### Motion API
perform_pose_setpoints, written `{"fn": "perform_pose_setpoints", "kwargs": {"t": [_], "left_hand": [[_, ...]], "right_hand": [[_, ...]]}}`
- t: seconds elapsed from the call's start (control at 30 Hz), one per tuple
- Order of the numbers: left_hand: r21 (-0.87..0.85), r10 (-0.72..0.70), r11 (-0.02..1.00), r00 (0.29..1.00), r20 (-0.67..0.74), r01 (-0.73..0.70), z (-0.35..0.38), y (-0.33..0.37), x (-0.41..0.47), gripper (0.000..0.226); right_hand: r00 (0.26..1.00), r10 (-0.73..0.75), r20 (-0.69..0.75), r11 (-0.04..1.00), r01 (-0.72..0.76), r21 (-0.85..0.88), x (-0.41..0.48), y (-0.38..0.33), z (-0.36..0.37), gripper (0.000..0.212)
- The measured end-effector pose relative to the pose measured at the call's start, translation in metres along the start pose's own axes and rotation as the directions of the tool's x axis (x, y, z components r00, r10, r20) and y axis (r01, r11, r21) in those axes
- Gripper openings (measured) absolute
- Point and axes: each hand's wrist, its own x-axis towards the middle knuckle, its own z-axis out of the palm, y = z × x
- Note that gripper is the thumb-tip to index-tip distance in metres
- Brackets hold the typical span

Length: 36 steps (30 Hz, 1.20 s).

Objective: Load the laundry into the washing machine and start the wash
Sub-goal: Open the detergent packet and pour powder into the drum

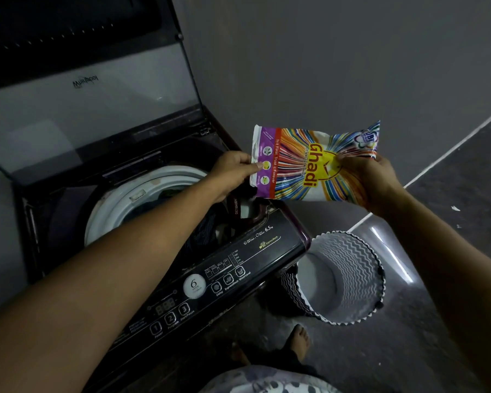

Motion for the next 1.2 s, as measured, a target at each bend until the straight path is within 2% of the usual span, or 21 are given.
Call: {"fn": "perform_pose_setpoints", "kwargs": {"t": [0.13,0.3,0.6,0.8,1.2], "left_hand": [[-0.006,0.002,1.0,1.0,-0.005,-0.002,0.0,0.0,0.0,0.009],[0.011,-0.001,1.0,1.0,-0.015,0.001,0.0,-0.001,0.001,0.017],[0.003,-0.003,1.0,1.0,-0.014,0.003,0.0,-0.001,0.0,0.017],[-0.006,0.001,1.0,1.0,-0.016,-0.001,0.0,-0.001,-0.001,0.014],[0.009,-0.002,1.0,1.0,-0.028,0.003,-0.001,-0.003,0.001,0.021]], "right_hand": [[1.0,0.002,-0.008,1.0,-0.002,0.005,0.003,0.001,-0.001,0.021],[1.0,0.011,-0.005,1.0,-0.011,0.0,0.003,0.002,-0.003,0.036],[1.0,0.018,-0.015,1.0,-0.018,0.015,-0.001,-0.001,-0.001,0.029],[1.0,0.017,-0.015,1.0,-0.017,0.003,-0.007,-0.007,0.002,0.016],[1.0,0.02,-0.012,1.0,-0.02,0.005,-0.011,-0.01,0.006,0.017]]}}
